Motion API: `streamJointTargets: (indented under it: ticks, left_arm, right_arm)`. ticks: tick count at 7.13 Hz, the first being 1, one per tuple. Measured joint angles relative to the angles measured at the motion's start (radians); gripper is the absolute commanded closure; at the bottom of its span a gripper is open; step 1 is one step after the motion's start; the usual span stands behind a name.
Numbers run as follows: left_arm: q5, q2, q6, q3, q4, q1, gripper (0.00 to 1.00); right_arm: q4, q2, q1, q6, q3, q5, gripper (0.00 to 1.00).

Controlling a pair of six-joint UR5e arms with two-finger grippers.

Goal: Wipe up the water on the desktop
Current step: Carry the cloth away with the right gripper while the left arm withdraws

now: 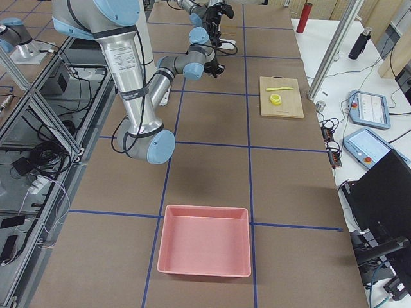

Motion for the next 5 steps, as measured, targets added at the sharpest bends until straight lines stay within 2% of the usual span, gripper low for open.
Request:
streamJointTargets:
  ticks: [3,5]
  left_arm:
    - [0.002,0.016,0.000,0.004,0.015,-0.071,0.02]
    - [0.007,0.063,0.009,0.015,0.024,-0.177,0.02]
  right_arm:
    - [-0.002,-0.017,0.052,0.004,0.000,0.001,1.00]
    - [-0.003,-0.022,0.115,0.078,0.000,0.001,1.00]
